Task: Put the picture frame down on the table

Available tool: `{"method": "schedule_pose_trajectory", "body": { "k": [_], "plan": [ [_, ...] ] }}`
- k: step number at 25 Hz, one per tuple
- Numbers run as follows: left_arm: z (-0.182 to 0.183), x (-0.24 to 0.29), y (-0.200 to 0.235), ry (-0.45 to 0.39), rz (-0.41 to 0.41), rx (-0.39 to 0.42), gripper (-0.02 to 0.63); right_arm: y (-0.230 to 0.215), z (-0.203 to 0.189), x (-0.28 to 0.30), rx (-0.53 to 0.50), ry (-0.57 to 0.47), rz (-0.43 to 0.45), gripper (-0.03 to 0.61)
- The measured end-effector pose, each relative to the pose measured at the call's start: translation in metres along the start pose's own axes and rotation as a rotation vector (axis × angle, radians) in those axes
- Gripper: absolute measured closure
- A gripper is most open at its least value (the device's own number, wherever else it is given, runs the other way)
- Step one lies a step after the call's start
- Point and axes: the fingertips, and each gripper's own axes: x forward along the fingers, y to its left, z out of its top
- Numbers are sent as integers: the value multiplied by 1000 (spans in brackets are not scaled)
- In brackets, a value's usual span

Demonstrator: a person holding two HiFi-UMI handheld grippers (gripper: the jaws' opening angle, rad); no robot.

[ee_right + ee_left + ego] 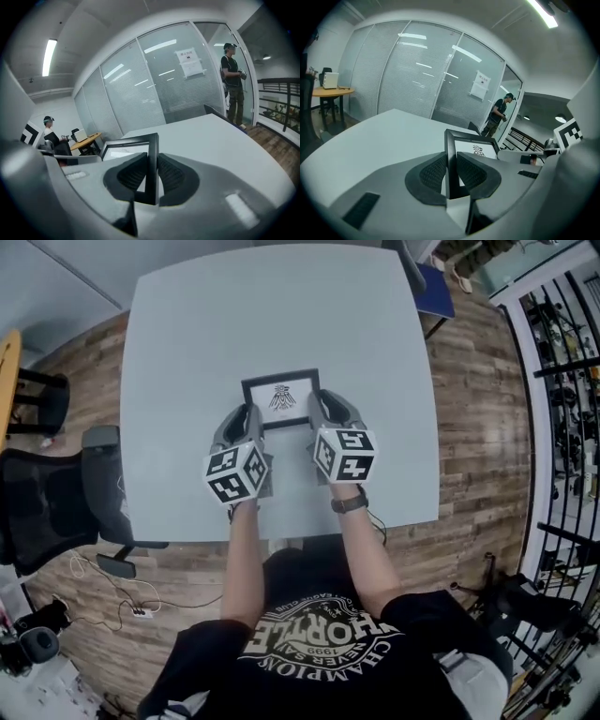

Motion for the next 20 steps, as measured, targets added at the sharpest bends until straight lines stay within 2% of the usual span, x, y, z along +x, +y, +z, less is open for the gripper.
{"method": "schedule_pose_trajectory", "body": {
  "k": [11, 20],
  "plan": [
    [-37, 100, 37, 137, 33, -20, 541, -47, -43, 93, 10, 144, -29, 511],
    [-65, 146, 56, 215, 68, -4, 541, -72, -74, 140, 12, 232, -46, 511]
  ]
}}
